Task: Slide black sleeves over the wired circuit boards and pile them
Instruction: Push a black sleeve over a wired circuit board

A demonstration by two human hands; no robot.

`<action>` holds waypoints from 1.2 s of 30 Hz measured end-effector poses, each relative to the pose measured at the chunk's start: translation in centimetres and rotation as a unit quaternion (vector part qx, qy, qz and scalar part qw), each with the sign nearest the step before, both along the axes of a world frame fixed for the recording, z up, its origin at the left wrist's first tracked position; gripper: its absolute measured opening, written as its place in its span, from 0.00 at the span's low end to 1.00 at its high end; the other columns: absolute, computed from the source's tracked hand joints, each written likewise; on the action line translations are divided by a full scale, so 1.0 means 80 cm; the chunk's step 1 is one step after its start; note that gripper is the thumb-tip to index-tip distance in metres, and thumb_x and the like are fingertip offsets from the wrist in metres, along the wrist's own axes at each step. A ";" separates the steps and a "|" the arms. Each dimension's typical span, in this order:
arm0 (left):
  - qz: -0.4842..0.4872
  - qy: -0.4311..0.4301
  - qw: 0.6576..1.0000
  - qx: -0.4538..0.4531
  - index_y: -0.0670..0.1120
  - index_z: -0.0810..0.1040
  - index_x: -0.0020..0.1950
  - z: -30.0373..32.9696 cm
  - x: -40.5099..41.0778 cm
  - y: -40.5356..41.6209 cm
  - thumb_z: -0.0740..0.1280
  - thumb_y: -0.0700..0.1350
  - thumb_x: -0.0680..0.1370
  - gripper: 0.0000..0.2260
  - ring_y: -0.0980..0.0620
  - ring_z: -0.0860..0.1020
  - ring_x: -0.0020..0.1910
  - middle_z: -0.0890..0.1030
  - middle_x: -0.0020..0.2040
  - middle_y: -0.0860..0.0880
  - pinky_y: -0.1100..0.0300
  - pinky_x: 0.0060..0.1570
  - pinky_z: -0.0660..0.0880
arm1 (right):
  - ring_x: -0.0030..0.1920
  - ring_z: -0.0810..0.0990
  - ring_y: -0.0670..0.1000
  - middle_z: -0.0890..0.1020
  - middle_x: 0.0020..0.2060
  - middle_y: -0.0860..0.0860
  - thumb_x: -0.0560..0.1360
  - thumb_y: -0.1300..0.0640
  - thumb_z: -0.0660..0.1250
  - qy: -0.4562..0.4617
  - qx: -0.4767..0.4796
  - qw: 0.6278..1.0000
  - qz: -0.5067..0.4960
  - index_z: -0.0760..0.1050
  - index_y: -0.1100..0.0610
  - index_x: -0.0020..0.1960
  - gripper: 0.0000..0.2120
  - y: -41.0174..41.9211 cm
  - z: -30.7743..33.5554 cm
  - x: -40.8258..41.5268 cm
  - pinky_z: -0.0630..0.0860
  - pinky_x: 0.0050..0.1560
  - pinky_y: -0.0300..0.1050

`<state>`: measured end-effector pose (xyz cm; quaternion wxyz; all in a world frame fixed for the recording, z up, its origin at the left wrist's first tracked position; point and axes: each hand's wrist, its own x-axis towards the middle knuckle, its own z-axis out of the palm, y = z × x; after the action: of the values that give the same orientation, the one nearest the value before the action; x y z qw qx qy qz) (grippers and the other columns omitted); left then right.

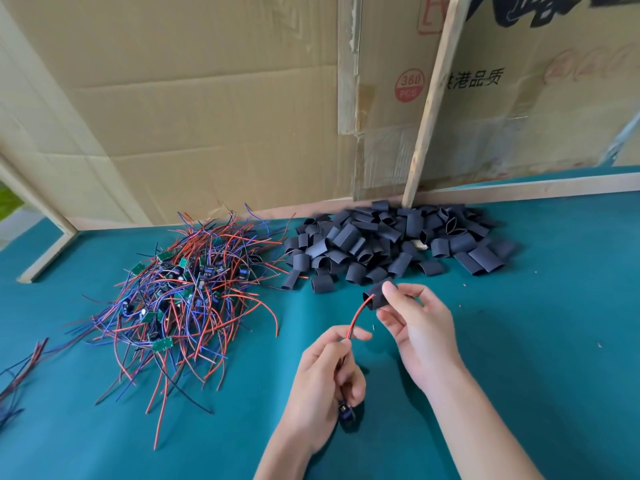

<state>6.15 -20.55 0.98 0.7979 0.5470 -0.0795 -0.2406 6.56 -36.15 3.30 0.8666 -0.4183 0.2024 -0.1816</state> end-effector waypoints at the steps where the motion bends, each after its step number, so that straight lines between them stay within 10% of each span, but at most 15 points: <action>1: 0.004 0.001 1.000 0.001 0.44 0.83 0.51 0.001 0.000 -0.001 0.61 0.45 0.76 0.12 0.50 0.65 0.23 0.58 0.30 0.48 0.63 0.27 0.62 | 0.31 0.80 0.50 0.84 0.37 0.56 0.68 0.60 0.79 -0.005 0.002 1.000 0.015 0.76 0.59 0.44 0.12 -0.002 0.001 -0.001 0.81 0.35 0.39; 12: 0.020 -0.031 0.998 0.046 0.43 0.82 0.50 0.004 -0.005 -0.007 0.60 0.44 0.78 0.12 0.50 0.68 0.22 0.60 0.29 0.49 0.63 0.25 0.66 | 0.30 0.80 0.48 0.82 0.33 0.51 0.71 0.62 0.77 -0.031 0.008 0.999 0.002 0.75 0.58 0.44 0.10 -0.006 0.002 -0.003 0.80 0.36 0.38; 24: 0.098 -0.060 0.988 0.107 0.43 0.79 0.53 0.000 -0.011 -0.016 0.57 0.37 0.85 0.11 0.46 0.79 0.30 0.68 0.28 0.46 0.63 0.30 0.72 | 0.36 0.83 0.53 0.87 0.40 0.56 0.65 0.61 0.83 0.004 -0.228 0.971 0.071 0.78 0.57 0.52 0.20 -0.003 -0.001 -0.010 0.81 0.41 0.42; 36: 0.095 -0.103 0.984 0.114 0.48 0.77 0.57 0.004 -0.023 -0.015 0.65 0.47 0.74 0.12 0.46 0.86 0.46 0.85 0.44 0.44 0.59 0.48 0.80 | 0.38 0.84 0.51 0.86 0.39 0.55 0.68 0.67 0.77 -0.008 -0.053 0.996 0.071 0.82 0.60 0.55 0.17 -0.011 -0.003 -0.005 0.77 0.34 0.35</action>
<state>4.28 -21.79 1.31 0.7373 0.6611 -0.0808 -0.1132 6.17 -37.07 3.03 0.8554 -0.4759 0.1553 -0.1330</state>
